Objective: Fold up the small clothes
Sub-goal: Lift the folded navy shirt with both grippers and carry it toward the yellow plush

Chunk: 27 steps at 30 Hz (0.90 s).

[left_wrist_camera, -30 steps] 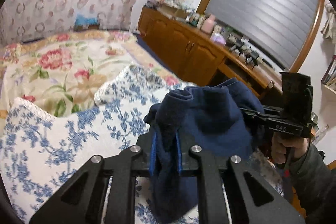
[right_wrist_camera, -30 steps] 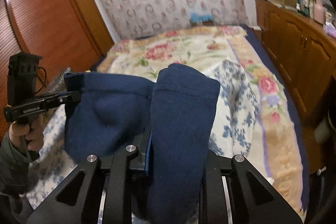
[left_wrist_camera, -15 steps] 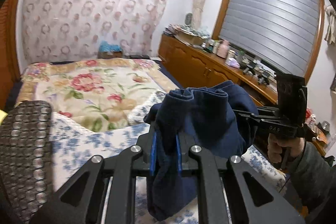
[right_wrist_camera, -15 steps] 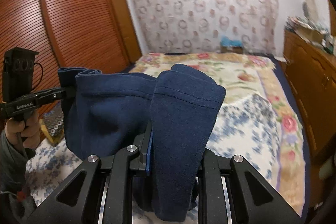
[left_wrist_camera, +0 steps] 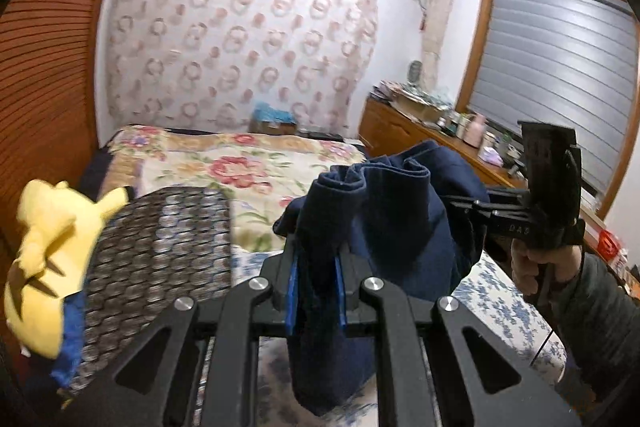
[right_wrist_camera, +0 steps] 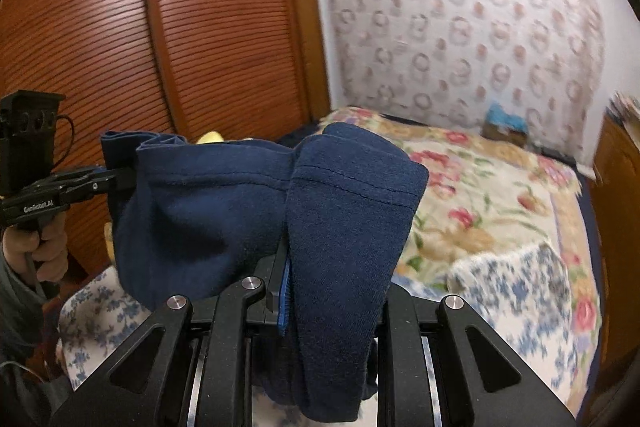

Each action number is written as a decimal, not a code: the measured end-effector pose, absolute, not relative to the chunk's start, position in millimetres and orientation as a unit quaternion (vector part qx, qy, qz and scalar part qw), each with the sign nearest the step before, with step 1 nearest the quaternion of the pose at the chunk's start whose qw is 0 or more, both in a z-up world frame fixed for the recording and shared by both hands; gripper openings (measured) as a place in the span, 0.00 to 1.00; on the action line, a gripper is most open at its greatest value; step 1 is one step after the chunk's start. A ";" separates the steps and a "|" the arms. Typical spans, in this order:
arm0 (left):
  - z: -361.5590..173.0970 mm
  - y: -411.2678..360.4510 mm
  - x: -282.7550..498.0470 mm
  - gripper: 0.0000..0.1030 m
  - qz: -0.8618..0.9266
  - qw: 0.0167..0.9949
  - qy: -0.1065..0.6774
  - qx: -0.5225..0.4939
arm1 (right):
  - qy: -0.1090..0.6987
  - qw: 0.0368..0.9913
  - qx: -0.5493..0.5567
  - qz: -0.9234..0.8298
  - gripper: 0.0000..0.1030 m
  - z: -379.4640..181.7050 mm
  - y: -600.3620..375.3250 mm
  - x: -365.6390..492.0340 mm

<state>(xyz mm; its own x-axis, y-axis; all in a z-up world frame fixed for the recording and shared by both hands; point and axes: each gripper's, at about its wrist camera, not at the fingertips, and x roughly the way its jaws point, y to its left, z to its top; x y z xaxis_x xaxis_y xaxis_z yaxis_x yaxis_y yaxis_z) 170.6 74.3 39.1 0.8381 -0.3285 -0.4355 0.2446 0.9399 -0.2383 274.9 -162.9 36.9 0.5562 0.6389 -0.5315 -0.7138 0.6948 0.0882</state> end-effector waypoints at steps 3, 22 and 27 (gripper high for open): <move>30.1 102.8 164.2 0.11 -0.126 0.957 0.239 -0.103 | 0.265 0.871 -0.101 0.402 0.17 47.1 -125.7 278.0; -41.0 191.6 124.3 0.11 -0.007 0.950 0.267 -0.164 | 0.259 0.792 -0.257 0.490 0.17 43.5 96.8 316.5; -61.4 202.3 124.9 0.11 0.006 0.942 0.283 -0.181 | 0.268 0.801 -0.233 0.482 0.25 29.8 119.3 326.0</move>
<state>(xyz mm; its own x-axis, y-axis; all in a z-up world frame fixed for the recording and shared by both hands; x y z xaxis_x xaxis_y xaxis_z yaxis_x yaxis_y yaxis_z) 124.9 202.3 -61.4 0.8403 -0.0910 -0.5344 -0.1131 0.9347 -0.3370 326.0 119.3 29.8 0.3916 0.6477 -0.6536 -0.8974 0.4259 -0.1156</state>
